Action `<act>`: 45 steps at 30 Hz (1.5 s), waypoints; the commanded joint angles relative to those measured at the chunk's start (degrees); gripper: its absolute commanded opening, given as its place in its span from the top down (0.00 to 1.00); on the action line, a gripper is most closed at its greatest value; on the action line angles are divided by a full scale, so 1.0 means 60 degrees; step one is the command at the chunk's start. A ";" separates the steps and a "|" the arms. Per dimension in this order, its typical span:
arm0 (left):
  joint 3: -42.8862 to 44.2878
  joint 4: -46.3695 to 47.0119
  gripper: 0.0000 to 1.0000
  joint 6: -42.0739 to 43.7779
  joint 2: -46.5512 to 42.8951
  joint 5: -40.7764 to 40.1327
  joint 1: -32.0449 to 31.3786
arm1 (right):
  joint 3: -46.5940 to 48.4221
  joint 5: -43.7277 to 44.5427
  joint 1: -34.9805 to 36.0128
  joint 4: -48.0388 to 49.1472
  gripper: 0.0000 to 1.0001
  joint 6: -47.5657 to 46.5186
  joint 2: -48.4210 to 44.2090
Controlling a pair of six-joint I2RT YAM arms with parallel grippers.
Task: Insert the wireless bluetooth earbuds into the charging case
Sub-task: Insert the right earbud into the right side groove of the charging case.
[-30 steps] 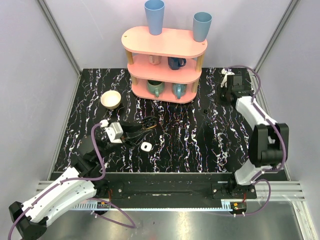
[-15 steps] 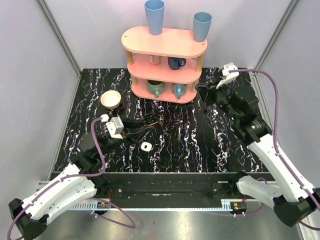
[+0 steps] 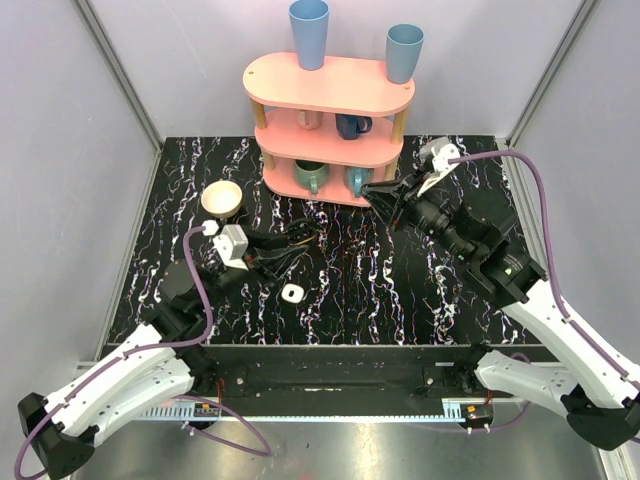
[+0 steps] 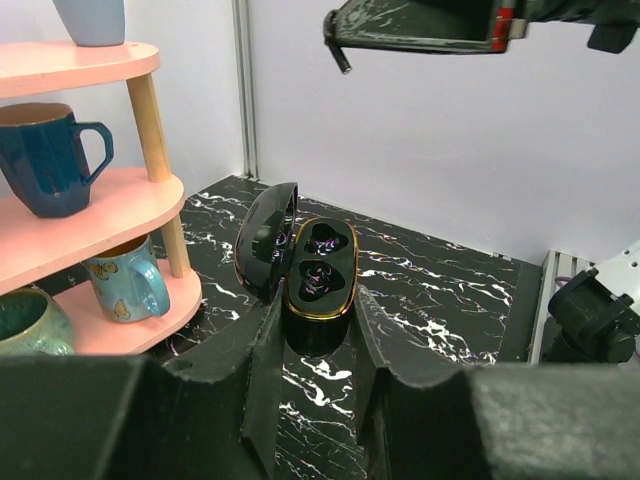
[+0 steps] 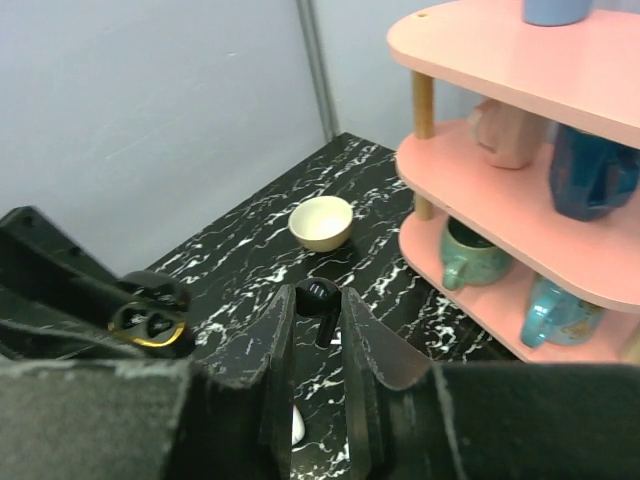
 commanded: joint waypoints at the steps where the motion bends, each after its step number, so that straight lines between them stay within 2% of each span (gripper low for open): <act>1: 0.0495 0.0477 1.00 -0.0286 0.0088 -0.0456 -0.0014 | 0.0369 0.0297 0.0681 0.0563 0.79 -0.0133 0.0057; 8: 0.0481 0.0434 1.00 -0.0330 0.0146 -0.0895 -0.0014 | 0.0280 0.2332 0.2832 0.1351 0.79 -0.1217 0.0554; 15: 0.0481 0.0375 1.00 -0.0418 0.0132 -0.0969 -0.0029 | 0.0325 0.2979 0.3757 0.1954 0.79 -0.1862 0.1053; 45: 0.0554 0.0155 1.00 -0.0286 0.0044 -0.0925 -0.0029 | 0.0823 0.2378 0.4110 0.1428 0.78 -0.2185 0.2152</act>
